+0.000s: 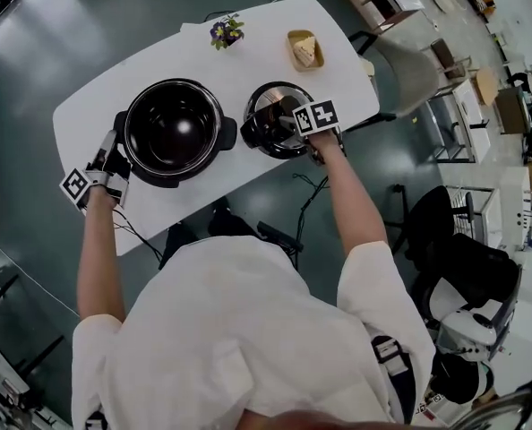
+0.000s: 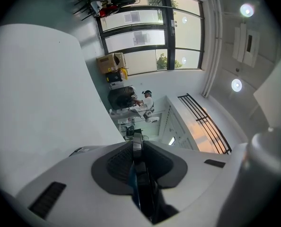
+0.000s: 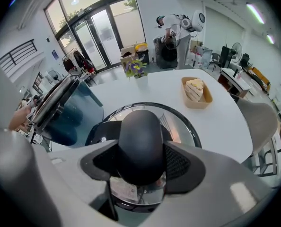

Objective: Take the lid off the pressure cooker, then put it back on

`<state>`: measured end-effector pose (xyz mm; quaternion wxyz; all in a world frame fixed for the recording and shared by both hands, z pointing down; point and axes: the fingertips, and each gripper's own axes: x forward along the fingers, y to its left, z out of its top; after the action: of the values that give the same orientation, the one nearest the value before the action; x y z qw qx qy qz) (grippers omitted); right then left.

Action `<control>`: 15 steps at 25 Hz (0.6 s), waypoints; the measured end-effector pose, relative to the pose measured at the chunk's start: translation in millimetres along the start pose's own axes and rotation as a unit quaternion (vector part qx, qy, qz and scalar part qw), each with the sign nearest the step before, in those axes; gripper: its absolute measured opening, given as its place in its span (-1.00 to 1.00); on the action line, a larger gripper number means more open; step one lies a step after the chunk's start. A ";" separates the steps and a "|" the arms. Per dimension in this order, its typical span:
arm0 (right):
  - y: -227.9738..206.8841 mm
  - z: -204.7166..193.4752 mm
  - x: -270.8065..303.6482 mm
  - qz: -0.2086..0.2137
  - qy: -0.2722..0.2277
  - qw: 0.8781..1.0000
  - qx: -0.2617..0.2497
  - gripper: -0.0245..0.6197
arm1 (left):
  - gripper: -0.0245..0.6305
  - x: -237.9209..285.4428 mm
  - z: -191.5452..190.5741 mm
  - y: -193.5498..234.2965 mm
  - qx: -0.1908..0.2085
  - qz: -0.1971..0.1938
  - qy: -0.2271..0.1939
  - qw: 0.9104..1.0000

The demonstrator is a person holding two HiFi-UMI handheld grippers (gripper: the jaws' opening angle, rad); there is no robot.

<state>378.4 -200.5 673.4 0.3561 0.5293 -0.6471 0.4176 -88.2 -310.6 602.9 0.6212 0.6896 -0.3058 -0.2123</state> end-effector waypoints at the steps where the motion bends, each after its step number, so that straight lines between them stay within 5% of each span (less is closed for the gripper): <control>1: -1.7 -0.4 5.2 -0.003 0.000 1.000 0.000 -0.05 | -0.70 0.4 0.6 -0.1 0.002 0.000 -0.002 1.000; 15: -16.9 7.8 48.1 -0.034 -0.006 0.999 -0.013 -0.05 | -0.70 0.3 0.4 -1.8 0.012 -0.003 -0.024 1.000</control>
<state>385.9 -227.8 716.4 0.3735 0.5485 -0.6362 0.3935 -88.0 -311.1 601.1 0.6050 0.6923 -0.3213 -0.2269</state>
